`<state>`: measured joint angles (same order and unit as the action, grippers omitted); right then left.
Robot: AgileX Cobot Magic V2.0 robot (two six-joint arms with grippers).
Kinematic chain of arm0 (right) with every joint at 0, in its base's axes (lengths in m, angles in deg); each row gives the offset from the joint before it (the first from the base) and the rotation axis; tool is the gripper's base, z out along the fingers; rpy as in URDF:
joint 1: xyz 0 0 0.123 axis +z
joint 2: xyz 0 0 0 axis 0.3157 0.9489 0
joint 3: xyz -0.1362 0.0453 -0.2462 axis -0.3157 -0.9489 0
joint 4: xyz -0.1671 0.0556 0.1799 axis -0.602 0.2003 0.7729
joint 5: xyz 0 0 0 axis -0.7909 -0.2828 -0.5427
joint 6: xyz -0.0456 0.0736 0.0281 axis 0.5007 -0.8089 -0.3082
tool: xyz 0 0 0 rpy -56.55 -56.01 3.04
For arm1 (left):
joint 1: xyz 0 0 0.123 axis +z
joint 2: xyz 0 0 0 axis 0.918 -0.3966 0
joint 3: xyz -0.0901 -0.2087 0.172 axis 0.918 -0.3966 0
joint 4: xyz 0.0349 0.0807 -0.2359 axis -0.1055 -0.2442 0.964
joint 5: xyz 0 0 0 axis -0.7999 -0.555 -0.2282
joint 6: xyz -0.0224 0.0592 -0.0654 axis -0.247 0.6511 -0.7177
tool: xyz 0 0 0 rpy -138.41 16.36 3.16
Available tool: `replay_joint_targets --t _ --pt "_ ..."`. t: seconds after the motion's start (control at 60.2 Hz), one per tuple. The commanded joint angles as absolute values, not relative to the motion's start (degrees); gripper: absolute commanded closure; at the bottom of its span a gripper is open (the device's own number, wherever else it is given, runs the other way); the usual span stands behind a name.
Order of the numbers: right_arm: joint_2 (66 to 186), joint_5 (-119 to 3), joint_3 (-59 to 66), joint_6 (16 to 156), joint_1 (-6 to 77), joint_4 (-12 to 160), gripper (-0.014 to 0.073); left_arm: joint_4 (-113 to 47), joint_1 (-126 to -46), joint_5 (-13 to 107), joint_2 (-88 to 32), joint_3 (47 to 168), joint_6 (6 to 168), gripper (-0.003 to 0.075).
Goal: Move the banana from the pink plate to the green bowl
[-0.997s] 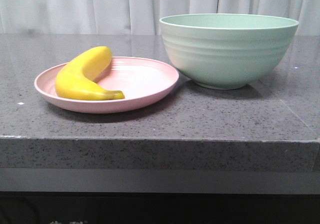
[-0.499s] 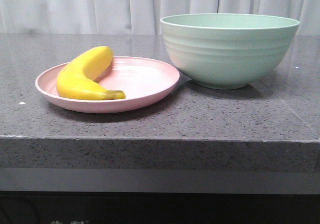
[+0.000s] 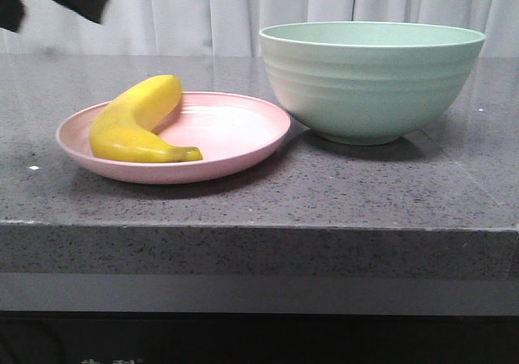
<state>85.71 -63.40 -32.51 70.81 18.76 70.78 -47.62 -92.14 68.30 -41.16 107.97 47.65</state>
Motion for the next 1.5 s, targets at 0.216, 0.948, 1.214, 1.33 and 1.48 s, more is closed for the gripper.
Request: replay_joint_targets --t 0.216,0.948,1.214,1.33,1.48 --pt "86.72 -57.97 -30.43 71.27 18.50 71.07 0.0002 -45.33 -94.41 66.97 -51.84 114.04 46.28 0.0182" --pt "86.72 -58.01 -30.43 71.27 18.50 71.07 0.0002 -45.33 -94.41 67.19 -57.71 114.17 46.28 0.0222" --pt "86.72 -58.01 -30.43 71.27 18.50 71.07 0.0002 -45.43 -94.41 65.71 -57.71 114.44 46.28 0.0515" --pt "86.72 -58.08 -30.43 71.27 18.50 71.07 0.0002 -45.53 -94.41 65.32 -57.60 115.44 46.28 0.0596" --pt "86.72 -59.23 -30.30 71.27 18.50 71.19 0.0002 -45.92 -94.99 65.07 -54.61 116.06 47.01 0.0640"
